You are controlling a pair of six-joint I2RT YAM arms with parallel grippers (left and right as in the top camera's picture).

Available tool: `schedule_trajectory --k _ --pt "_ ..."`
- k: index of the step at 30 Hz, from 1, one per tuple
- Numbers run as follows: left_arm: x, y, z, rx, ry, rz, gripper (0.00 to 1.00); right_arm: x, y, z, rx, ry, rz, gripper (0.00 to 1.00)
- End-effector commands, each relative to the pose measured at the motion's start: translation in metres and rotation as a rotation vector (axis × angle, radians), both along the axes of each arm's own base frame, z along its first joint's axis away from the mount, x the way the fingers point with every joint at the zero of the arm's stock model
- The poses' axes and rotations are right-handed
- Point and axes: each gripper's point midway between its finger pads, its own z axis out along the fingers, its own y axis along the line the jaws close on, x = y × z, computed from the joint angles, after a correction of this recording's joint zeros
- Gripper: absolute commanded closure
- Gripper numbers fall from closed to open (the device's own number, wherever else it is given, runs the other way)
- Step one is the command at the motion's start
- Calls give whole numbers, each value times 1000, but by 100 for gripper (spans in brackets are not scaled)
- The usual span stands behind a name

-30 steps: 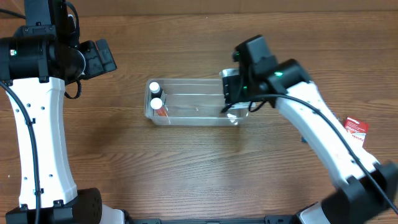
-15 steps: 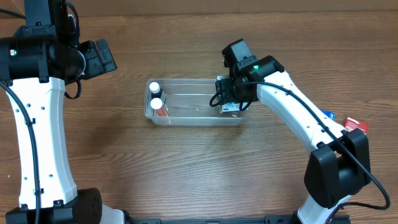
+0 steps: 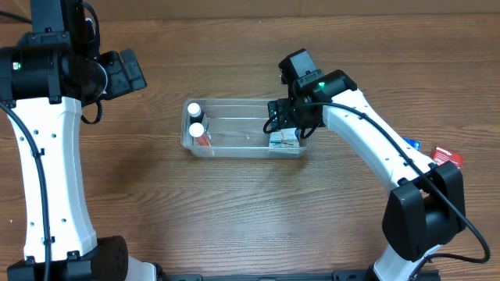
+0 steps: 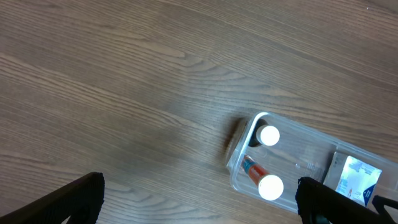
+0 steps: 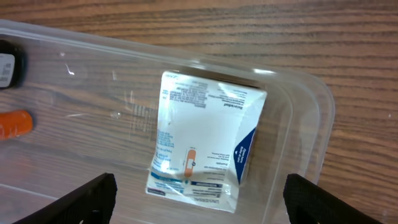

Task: Pack container
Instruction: 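Carry the white box into the container's right end and release, then move the right gripper to the blue box and grasp it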

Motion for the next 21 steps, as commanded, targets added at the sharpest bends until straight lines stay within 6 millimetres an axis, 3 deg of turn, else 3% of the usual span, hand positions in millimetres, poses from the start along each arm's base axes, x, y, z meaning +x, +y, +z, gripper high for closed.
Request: schedule_trajectory --k 1,4,6,8,11,14,16,21 --pt "-3 -2 4 0 -9 -19 0 9 -3 22 1 -63 -17 9" --pt "-4 -2 3 0 -7 -19 0 21 -18 64 -22 -177 -98 4" --pt "-4 -2 3 1 -5 -19 0 29 -38 101 -29 -274 -181 1" --pt "-4 -2 3 0 -4 -19 0 33 -71 135 -24 -360 -289 0" --pt "-4 -2 3 0 -5 -19 0 31 -129 158 -9 -394 -463 0" --pt "-4 -2 3 1 -5 -19 0 18 -192 146 -27 -301 -589 0" --pt "-2 -2 4 1 -12 -19 0 0 -226 113 -25 -157 -603 0" --pt "-1 -2 4 1 -16 -18 0 -33 -263 38 -31 80 -658 0"
